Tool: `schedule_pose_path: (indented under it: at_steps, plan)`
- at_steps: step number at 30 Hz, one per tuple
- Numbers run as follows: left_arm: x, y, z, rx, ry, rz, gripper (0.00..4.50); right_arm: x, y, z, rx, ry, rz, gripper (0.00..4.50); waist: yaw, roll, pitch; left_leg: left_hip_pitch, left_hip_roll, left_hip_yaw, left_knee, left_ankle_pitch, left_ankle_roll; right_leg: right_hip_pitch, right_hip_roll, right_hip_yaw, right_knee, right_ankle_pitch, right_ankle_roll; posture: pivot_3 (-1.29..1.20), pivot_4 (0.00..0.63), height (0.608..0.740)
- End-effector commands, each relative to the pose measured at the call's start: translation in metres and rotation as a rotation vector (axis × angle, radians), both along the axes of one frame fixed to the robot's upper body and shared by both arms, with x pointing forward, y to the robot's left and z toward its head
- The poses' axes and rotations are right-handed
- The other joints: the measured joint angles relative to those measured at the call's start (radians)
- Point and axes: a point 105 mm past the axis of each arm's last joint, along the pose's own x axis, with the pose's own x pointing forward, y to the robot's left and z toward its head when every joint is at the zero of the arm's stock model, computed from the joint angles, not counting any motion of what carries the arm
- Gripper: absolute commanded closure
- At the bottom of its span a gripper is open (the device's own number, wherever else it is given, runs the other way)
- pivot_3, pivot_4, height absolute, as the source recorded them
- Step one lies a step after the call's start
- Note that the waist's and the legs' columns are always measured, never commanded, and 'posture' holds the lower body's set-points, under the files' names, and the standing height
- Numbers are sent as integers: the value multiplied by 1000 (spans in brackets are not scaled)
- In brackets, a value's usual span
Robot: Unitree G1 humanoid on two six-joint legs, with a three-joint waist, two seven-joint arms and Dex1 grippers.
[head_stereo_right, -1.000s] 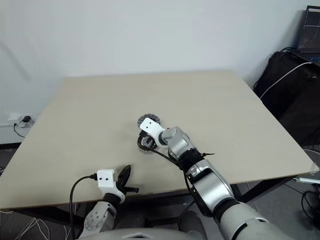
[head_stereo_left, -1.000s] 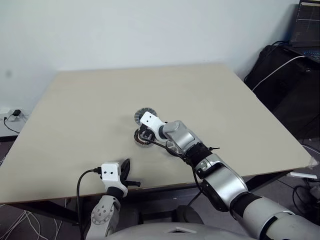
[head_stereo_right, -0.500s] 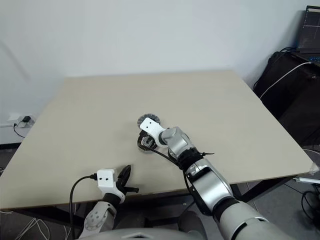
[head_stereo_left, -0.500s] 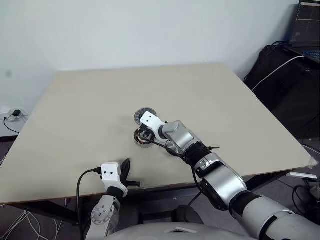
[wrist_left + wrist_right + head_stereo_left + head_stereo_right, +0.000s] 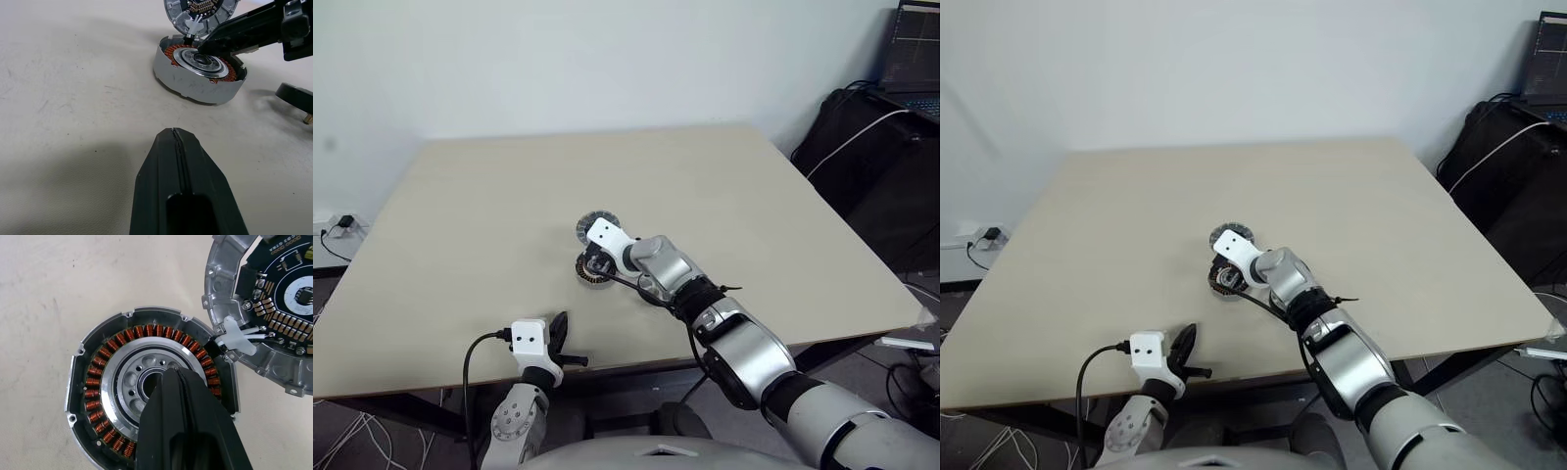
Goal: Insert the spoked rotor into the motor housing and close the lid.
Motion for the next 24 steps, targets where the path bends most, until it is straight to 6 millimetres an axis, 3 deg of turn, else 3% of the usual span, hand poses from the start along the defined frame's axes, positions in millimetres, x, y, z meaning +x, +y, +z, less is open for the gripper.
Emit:
schedule_pose_path:
  at_steps: [1,7,17,24]
  plan:
    - [4,-1,12,-4,-49,-5,4500,8,8,26,83,-69,-6,4474,0,0,0,0,0,0,0,0,0,0,0,0,0,0,0,0,0,740]
    - [4,0,12,-1,-47,-11,4500,8,7,31,127,-83,-40,4474,0,0,0,0,0,0,0,0,0,0,0,0,0,0,0,0,0,740]
    - [5,0,13,4,-47,-15,4500,-8,-2,-12,38,14,-71,4474,-1,0,-1,1,0,0,0,0,0,1,0,0,0,0,0,0,0,740]
    - [2,2,12,3,-42,-8,4500,3,11,26,163,-69,-48,4474,0,1,0,1,0,0,0,0,0,1,0,0,0,0,0,0,0,740]
